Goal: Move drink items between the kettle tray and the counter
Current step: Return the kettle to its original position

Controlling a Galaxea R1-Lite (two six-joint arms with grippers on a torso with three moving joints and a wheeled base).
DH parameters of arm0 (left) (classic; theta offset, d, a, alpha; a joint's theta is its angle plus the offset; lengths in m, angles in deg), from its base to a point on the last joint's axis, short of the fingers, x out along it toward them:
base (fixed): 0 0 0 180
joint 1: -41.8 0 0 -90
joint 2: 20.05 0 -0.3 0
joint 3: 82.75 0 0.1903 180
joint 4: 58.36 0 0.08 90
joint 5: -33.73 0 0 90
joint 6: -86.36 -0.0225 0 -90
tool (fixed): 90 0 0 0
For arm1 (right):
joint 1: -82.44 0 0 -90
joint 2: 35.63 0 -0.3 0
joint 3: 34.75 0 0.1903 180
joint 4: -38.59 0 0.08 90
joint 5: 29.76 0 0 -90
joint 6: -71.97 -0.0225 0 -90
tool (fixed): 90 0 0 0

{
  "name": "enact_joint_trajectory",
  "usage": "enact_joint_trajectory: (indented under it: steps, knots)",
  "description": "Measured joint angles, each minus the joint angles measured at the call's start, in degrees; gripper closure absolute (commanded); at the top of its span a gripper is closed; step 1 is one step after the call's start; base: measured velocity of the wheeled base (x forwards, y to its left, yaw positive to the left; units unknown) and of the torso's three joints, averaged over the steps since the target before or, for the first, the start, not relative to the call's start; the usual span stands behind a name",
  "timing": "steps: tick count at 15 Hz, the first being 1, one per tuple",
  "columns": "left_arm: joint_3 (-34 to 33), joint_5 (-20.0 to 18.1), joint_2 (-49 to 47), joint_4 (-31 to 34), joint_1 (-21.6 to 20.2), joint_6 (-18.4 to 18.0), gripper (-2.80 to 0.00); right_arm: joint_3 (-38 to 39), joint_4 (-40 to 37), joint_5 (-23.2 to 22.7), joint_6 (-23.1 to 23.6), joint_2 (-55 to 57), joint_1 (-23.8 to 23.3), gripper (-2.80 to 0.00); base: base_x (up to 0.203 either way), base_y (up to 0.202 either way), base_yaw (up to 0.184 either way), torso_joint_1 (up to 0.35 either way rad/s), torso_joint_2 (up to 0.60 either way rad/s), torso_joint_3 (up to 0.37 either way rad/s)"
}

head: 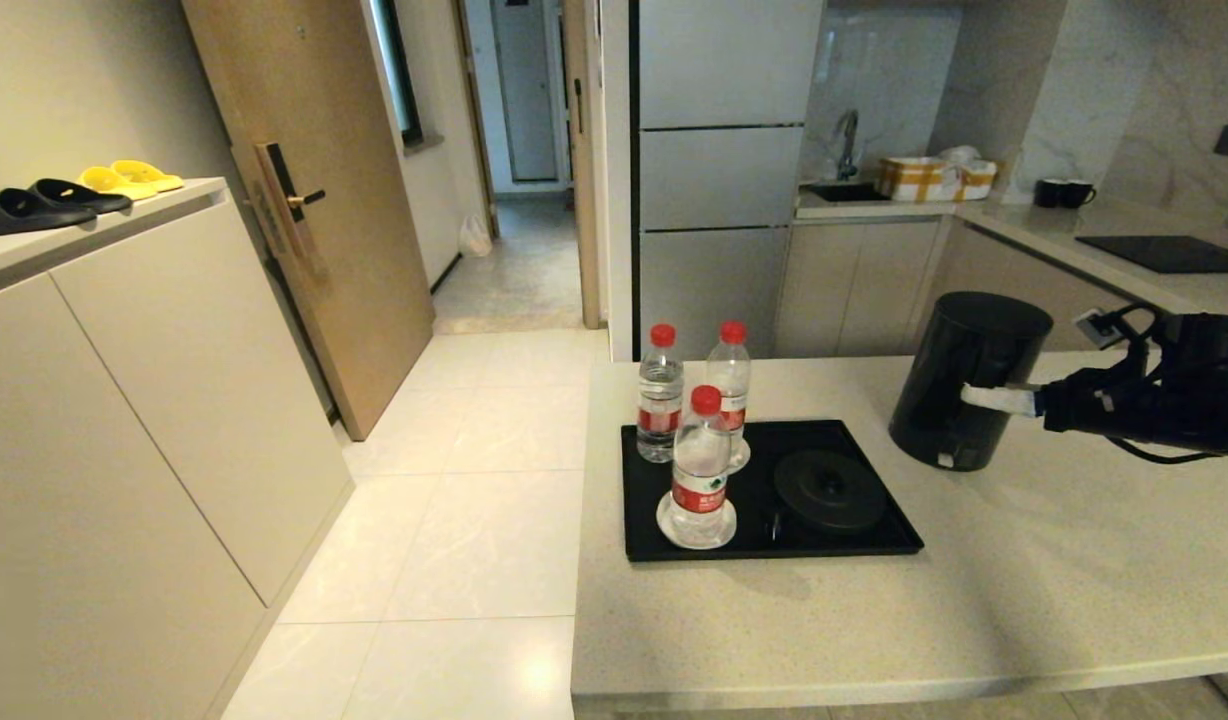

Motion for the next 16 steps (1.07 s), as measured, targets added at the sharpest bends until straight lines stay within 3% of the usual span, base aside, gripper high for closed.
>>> enact_joint_trajectory:
  steps: [16]
  knots:
    - [0.0, 0.02, 0.0, 0.0, 0.0, 0.0, 0.0, 1.99, 0.55, 4.46, 0.07, 2.39, 6.4, -2.8, 0.0, 0.0, 0.0, 0.0, 0.0, 0.0]
